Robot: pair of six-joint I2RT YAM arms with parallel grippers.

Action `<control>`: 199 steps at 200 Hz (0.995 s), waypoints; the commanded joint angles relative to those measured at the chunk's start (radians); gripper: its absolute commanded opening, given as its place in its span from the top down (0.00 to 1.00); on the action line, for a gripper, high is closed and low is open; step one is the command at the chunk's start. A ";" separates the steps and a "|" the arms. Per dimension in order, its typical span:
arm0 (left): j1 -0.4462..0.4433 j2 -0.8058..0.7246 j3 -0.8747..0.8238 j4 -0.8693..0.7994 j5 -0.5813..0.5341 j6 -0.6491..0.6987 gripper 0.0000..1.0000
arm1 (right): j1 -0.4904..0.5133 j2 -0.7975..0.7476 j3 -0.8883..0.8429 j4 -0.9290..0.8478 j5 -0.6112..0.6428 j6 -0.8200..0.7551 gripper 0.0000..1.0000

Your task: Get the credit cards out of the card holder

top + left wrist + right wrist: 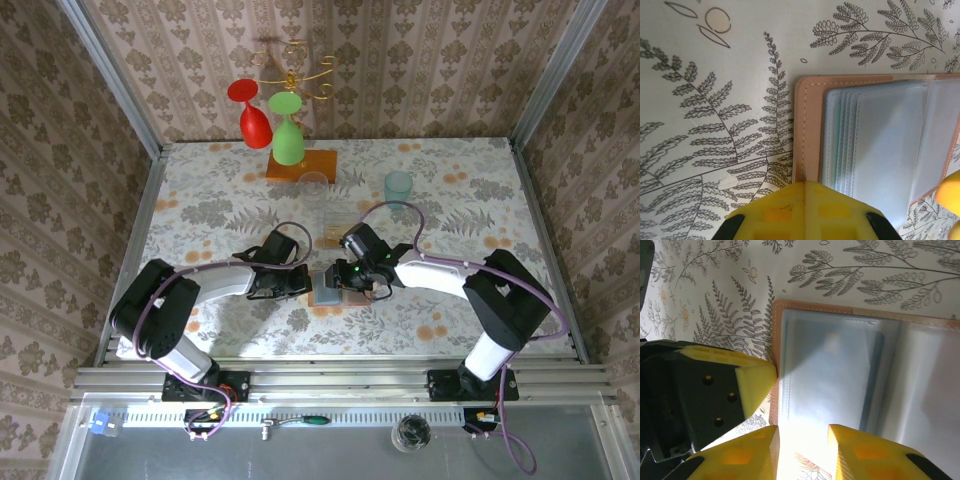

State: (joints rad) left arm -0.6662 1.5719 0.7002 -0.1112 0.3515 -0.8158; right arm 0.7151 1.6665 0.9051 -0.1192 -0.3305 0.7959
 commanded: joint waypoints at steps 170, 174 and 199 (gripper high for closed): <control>0.008 0.008 -0.016 -0.030 -0.009 0.001 0.95 | 0.014 0.026 0.039 -0.135 0.110 -0.054 0.70; 0.008 0.007 -0.015 -0.031 -0.009 0.003 0.95 | 0.013 0.024 0.038 -0.137 0.111 -0.054 0.70; 0.008 0.006 -0.013 -0.034 -0.009 0.002 0.95 | 0.011 0.019 0.032 -0.140 0.123 -0.055 0.70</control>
State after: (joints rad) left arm -0.6659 1.5719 0.6998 -0.1112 0.3511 -0.8158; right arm 0.7212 1.7149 0.9279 -0.2100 -0.2535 0.7582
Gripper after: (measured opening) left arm 0.051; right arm 0.297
